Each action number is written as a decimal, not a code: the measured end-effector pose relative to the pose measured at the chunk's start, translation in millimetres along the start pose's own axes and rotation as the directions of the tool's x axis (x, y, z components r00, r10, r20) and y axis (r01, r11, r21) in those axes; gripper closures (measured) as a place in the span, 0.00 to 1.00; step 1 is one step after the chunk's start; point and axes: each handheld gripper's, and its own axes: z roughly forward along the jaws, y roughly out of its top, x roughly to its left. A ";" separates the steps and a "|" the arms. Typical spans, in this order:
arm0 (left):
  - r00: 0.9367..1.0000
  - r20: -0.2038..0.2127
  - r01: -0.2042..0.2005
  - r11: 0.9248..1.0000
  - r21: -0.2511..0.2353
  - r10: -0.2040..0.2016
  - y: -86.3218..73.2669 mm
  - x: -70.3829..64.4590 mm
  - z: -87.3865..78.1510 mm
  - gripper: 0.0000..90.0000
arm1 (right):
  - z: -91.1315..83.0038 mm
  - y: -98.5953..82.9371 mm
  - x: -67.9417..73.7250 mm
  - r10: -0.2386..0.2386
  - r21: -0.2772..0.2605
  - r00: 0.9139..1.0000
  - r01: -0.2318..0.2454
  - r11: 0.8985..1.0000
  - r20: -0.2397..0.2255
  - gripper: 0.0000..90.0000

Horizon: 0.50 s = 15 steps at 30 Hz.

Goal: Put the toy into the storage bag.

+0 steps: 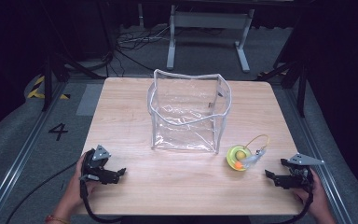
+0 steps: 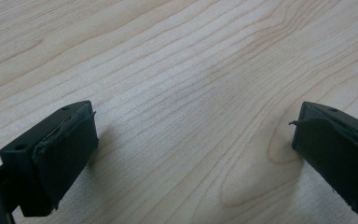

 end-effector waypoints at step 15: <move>1.000 0.011 -0.017 1.000 -0.006 0.017 -6.9 -2.2 -6.4 0.03 | -0.3 3.9 -5.7 -0.047 0.037 0.998 0.049 0.998 -0.047 0.14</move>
